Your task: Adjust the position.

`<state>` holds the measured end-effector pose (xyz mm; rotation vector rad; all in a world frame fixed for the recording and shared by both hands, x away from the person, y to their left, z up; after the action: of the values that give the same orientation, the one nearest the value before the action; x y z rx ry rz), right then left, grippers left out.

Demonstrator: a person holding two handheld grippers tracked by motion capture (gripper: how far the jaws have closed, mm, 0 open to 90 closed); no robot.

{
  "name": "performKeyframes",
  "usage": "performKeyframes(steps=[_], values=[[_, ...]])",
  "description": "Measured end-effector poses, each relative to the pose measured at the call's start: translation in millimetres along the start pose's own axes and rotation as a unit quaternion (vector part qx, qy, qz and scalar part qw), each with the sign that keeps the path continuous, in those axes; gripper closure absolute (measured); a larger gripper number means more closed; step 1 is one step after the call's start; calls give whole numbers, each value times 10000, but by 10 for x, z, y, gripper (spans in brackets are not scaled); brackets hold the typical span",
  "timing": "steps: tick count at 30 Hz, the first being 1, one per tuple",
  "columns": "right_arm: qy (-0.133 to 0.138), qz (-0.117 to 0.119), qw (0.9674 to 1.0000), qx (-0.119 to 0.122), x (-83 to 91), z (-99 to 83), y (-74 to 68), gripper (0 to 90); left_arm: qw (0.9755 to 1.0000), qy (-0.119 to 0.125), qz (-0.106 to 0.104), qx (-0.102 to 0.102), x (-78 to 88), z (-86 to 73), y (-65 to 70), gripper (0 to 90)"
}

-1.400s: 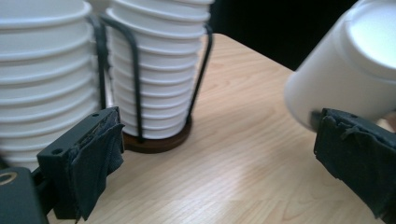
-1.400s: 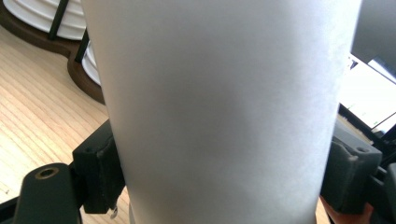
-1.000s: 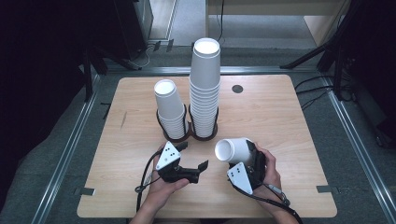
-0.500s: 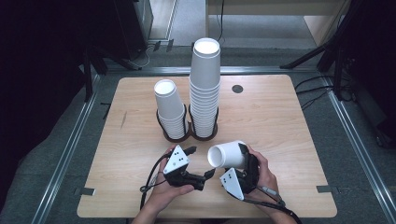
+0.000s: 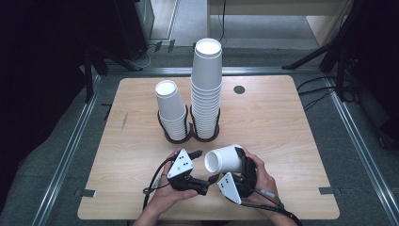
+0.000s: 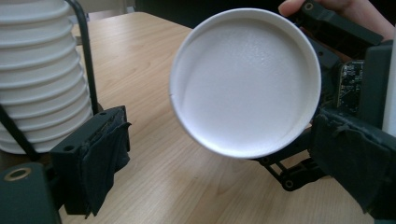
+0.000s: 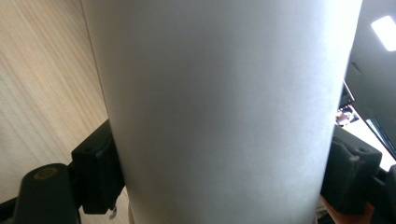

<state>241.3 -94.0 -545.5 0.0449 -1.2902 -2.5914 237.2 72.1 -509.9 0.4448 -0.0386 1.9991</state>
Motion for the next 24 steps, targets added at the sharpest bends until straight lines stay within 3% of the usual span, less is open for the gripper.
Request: performKeyframes(steps=[14,24], values=[[304,319,9990,117,62,72,-59,161,9998,-60,-124,-153,-27,-24,38,139],[467,475,9977,144,84,74,-74,155,9995,0,-281,-106,-20,-24,55,188]])
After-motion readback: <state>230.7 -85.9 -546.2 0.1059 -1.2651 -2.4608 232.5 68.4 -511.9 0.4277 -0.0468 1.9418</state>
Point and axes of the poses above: each handheld gripper's, and its own axes: x roughly backward along the jaws, z roughly out of its top, y roughly to its right, the point moved 3 cm from there along -x, roughly forward along the jaws, and after that the axes turned 10 degrees about -z, right-handed, at the moved point
